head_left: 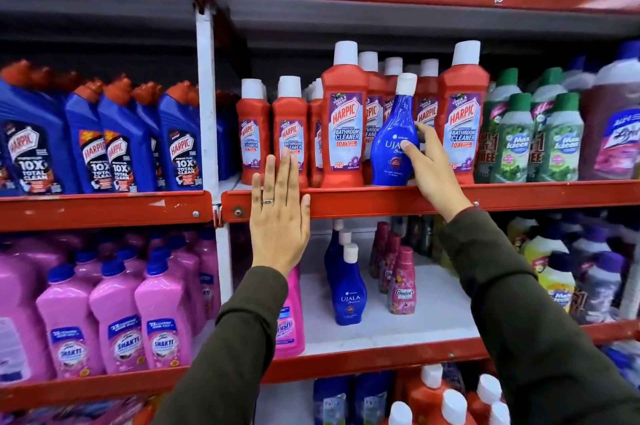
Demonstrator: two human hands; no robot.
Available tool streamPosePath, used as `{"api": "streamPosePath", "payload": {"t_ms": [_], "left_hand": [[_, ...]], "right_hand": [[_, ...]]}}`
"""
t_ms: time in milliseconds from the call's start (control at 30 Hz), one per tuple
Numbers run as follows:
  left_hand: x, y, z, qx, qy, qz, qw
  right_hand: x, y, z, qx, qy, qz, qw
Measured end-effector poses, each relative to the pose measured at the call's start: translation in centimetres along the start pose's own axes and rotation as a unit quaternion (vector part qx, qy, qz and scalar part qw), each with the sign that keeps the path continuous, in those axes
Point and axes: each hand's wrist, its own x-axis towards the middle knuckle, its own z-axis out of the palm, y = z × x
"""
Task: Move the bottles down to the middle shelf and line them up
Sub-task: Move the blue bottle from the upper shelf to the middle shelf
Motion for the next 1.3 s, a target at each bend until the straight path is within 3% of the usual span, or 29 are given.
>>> {"api": "streamPosePath", "payload": {"t_ms": [367,700,867,1300], "left_hand": [[-0.1,0.0,0.5,-0.011,-0.005,0.005,1.000],[-1.9,-0.2,-0.1,-0.090,0.005,0.000,0.996],[-6.8,-0.1,0.5,-0.111,-0.007,-0.032,0.993],[-20.5,0.1,4.6,-0.083,-0.110,-0.046,0.989]], "right_hand": [[-1.5,-2.2,0.1,0.037,-0.019,-0.042,0.998],[-7.2,0.3,1.3,0.111,-0.059,-0.032,0.992],[-11.9,3.5,2.1,0.090,-0.066,-0.044,0.993],[-20.8,14.6,5.3,0.100,-0.117,0.084,0.985]]}}
